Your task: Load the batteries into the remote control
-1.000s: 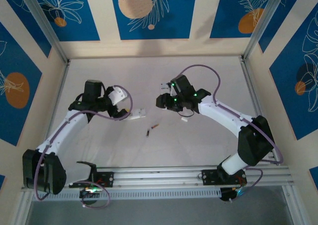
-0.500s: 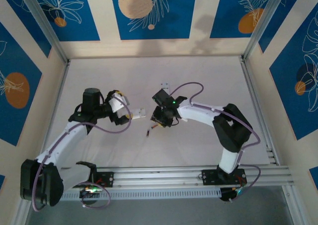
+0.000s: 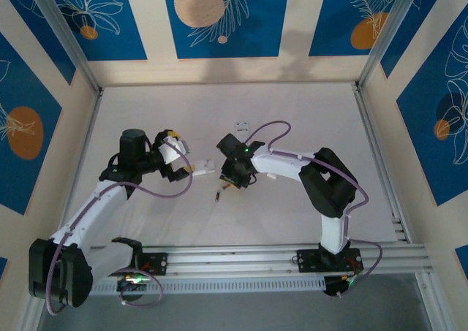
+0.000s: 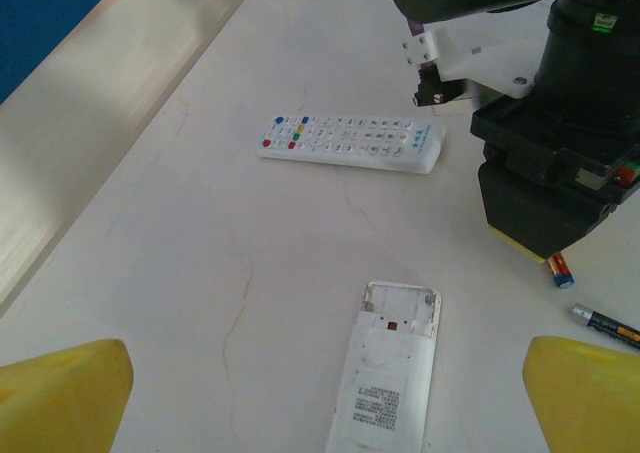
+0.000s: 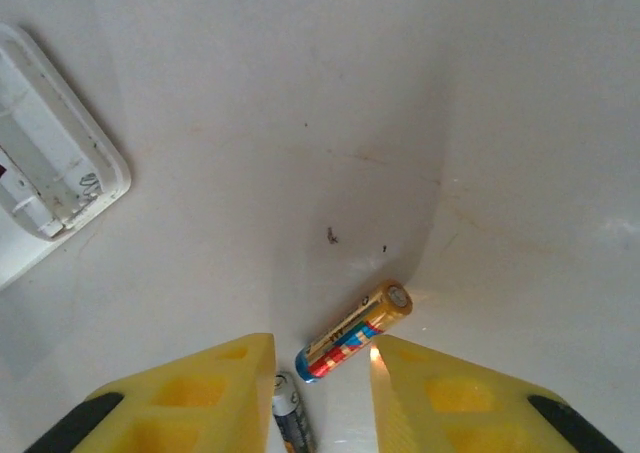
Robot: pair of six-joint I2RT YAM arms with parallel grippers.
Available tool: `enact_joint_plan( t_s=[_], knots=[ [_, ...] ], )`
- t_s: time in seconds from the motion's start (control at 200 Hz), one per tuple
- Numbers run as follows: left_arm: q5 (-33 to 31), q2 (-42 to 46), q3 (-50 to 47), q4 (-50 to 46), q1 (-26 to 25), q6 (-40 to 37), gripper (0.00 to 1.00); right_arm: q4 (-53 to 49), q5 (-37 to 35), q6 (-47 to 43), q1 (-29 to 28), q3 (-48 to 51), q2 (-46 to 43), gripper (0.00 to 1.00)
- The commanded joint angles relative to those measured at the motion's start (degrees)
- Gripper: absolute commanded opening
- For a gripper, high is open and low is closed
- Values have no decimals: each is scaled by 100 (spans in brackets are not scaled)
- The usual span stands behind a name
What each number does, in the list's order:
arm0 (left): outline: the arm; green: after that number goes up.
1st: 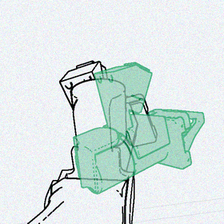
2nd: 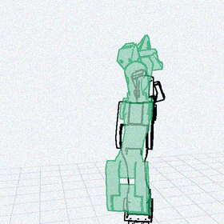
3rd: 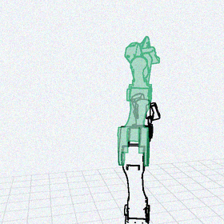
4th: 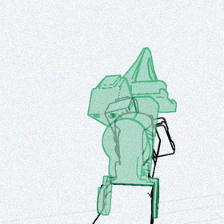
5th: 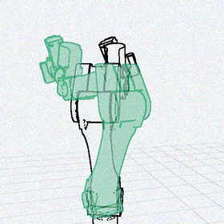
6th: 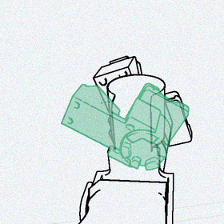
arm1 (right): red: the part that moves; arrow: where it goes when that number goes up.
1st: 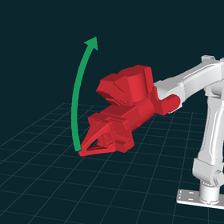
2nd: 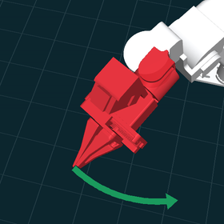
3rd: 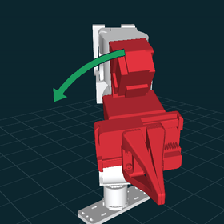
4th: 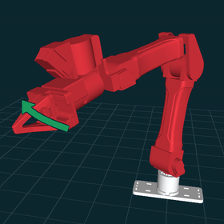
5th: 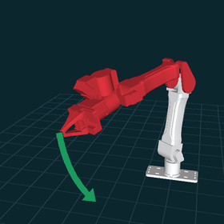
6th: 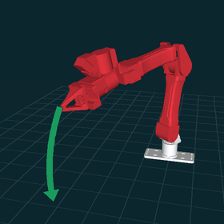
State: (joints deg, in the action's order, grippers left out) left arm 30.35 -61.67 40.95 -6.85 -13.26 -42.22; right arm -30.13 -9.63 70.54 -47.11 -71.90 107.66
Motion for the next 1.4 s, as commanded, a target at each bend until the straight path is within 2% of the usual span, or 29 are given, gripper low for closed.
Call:
enact_joint_plan(
  t_s=[0.0,0.16,0.405,0.505,0.685,1.205,1.396],
  knots=[
    [53,-2,71,11,-37,-87,100,-313,-615,-802,-366,-230,-520,35],
    [-33,-21,80,83,-32,3,100,-618,-557,-972,-737,-326,-639,36],
    [-131,58,18,97,-36,-45,100,-538,-295,-907,-929,-368,-315,37],
    [-111,58,45,87,-30,-43,100,-526,-424,-1110,-982,-448,-150,37],
    [-99,67,27,88,-36,-42,100,-790,-532,-1541,-969,-802,220,34],
    [-101,67,27,70,-37,-63,100,-1054,-538,-1388,-968,-1095,839,31],
    [-111,59,27,65,-35,-75,100,-1065,-548,-1537,-971,-1150,941,24]
  ],
)
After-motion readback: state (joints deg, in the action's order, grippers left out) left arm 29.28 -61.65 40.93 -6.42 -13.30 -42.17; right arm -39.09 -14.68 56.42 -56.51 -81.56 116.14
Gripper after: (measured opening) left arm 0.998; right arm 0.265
